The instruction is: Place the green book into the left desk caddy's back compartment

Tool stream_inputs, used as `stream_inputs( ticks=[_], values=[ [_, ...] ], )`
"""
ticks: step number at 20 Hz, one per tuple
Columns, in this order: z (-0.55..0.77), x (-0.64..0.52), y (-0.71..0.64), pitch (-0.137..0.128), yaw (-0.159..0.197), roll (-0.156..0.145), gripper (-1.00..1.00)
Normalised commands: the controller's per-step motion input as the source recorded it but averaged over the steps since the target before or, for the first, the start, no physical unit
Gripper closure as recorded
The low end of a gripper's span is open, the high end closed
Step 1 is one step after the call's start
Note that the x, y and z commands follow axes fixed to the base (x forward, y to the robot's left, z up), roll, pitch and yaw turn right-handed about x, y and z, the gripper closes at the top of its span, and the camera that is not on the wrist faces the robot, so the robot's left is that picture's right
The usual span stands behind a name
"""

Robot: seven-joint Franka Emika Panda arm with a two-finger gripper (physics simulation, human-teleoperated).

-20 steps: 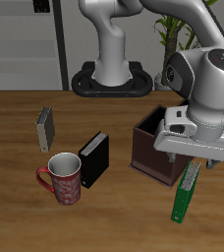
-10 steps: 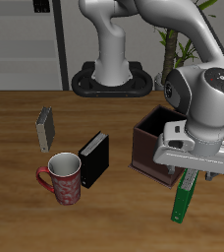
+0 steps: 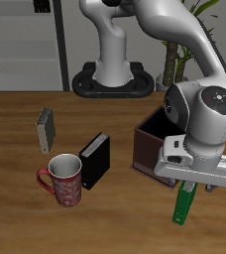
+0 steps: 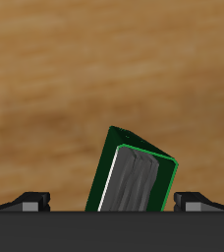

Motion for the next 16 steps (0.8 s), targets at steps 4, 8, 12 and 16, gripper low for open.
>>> stream_inputs(
  ticks=[4, 8, 12, 16],
  values=[
    [-0.03, -0.01, -0.11, 0.008, -0.036, -0.012, 1.0],
    [0.13, -0.02, -0.08, -0.017, -0.014, -0.004, 1.0],
    [0.27, -0.09, -0.14, -0.041, -0.007, -0.012, 1.0],
    [0.34, -0.12, -0.08, -0.04, 0.008, -0.019, 1.0]
  ],
)
